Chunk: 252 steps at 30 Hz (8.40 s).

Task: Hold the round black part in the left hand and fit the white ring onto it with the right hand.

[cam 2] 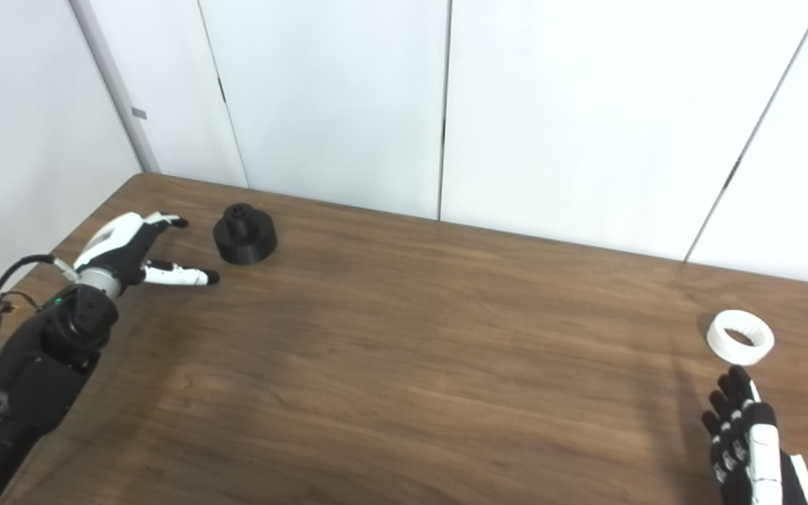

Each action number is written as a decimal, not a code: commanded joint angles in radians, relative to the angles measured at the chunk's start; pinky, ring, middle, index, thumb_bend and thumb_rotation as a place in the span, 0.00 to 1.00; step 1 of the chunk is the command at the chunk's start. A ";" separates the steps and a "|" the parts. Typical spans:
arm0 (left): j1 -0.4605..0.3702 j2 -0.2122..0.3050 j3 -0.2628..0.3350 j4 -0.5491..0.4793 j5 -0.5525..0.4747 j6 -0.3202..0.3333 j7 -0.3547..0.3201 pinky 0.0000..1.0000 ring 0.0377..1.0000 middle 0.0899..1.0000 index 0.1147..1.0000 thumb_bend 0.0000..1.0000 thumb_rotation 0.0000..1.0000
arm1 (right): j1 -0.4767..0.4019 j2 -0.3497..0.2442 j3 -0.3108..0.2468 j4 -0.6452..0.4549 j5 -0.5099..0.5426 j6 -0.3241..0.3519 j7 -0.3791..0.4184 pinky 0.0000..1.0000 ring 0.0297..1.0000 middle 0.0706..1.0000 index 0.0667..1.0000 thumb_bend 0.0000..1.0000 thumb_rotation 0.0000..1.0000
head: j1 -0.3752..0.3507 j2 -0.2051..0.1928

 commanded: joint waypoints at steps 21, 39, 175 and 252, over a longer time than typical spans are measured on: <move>-0.215 0.002 -0.116 0.234 0.164 -0.053 0.136 1.00 1.00 0.99 0.81 1.00 0.50 | -0.015 0.013 0.013 -0.075 -0.028 -0.008 -0.039 1.00 1.00 1.00 1.00 0.41 1.00 | -0.021 0.012; -0.332 -0.037 -0.155 0.378 0.136 -0.069 0.108 1.00 1.00 0.99 0.81 1.00 0.54 | -0.009 0.014 0.016 -0.080 -0.020 0.006 -0.051 1.00 1.00 1.00 1.00 0.45 1.00 | -0.033 0.021; 0.372 -0.396 -0.288 -0.497 0.133 -0.305 -0.060 1.00 0.90 0.79 0.41 0.52 0.06 | -0.046 0.036 0.118 -0.069 -0.189 0.014 -0.091 0.98 0.97 0.94 0.95 0.61 1.00 | -0.337 0.236; 0.409 -0.373 -0.243 -0.421 0.100 -0.376 -0.039 1.00 0.87 0.77 0.42 0.52 0.05 | -0.737 -0.544 0.350 0.387 -0.840 0.291 0.302 0.99 0.99 0.95 0.84 1.00 0.28 | -0.690 0.077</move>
